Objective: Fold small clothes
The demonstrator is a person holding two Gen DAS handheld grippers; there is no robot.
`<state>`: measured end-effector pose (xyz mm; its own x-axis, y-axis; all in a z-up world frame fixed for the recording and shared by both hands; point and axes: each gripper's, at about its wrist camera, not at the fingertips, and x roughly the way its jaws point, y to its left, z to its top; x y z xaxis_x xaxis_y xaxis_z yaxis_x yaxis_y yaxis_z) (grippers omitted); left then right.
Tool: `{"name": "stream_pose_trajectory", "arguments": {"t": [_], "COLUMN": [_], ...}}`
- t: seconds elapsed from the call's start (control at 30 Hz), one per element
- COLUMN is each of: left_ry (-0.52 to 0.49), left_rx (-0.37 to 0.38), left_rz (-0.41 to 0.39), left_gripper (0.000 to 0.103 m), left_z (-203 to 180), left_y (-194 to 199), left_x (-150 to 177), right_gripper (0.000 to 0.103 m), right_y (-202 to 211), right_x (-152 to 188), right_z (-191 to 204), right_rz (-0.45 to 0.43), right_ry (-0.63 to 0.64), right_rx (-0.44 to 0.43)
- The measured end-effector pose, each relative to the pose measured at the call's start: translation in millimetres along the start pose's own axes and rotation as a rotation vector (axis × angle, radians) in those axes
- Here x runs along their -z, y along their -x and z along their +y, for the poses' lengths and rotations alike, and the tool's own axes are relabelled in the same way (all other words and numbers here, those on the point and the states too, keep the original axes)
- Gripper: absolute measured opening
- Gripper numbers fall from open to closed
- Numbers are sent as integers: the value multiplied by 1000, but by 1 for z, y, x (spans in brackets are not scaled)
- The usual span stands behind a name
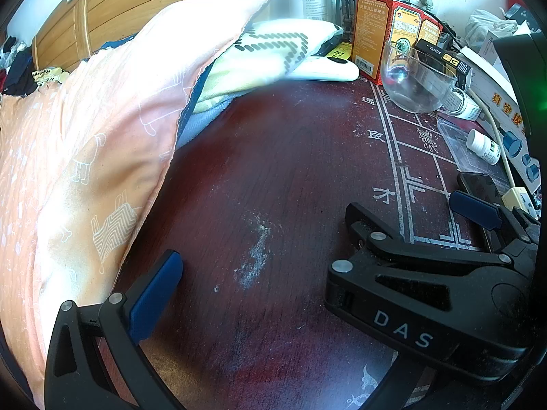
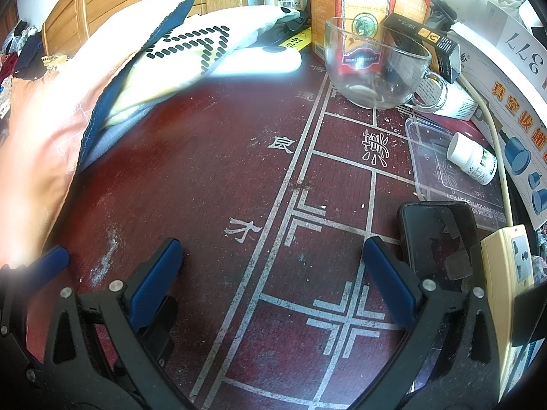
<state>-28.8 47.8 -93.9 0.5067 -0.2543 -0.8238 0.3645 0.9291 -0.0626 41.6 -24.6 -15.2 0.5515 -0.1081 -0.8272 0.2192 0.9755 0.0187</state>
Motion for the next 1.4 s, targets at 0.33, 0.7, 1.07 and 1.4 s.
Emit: {"name": "stream_pose_trajectory", "arguments": {"t": [0.33,0.7,1.07,1.4], "left_ry": [6,4,5,6], "left_rx": [-6,-5,-5,-4], "left_rz": [-3,-19,-23,-15], "left_gripper": [103,103,103,103], "left_z": [2,2,2,2], "left_y": [1,1,1,0], "left_x": [0,0,0,0], "right_gripper": [103,103,103,103], "right_y": [0,0,0,0], "right_x": [0,0,0,0], "right_z": [0,1,1,2], "right_rz": [1,1,2,2], "right_ry": [-1,-2,-2,-2], "right_rx": [1,2,3,3]}}
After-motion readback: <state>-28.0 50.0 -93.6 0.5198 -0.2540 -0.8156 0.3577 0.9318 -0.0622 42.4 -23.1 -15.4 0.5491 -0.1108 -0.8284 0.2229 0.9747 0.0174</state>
